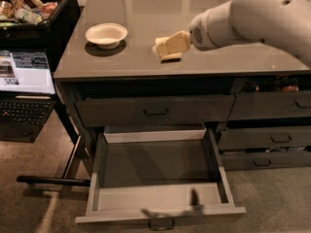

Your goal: Place sponge into middle drawer

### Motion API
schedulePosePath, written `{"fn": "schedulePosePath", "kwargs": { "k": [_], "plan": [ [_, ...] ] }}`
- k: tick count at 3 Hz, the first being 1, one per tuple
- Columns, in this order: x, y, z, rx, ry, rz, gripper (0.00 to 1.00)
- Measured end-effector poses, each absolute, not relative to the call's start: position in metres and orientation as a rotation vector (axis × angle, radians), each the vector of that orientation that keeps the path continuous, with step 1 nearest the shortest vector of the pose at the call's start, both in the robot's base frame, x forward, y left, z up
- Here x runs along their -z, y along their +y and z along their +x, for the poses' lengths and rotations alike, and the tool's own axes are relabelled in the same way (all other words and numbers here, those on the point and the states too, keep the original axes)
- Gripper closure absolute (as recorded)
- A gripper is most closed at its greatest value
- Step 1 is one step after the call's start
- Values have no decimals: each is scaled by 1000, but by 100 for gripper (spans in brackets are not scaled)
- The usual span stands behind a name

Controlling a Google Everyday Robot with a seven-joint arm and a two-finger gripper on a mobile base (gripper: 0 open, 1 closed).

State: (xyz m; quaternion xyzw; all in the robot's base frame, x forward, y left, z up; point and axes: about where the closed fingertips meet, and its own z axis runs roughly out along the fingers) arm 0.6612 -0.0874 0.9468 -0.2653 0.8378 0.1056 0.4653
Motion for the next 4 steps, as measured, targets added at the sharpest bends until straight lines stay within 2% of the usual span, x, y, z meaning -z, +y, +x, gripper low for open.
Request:
{"fn": "schedulePosePath", "kwargs": {
  "k": [2,4],
  "plan": [
    [-899,-94,738,-246,2015,-576,0],
    [-847,-80,781,-241,2058,-598,0]
  ]
}}
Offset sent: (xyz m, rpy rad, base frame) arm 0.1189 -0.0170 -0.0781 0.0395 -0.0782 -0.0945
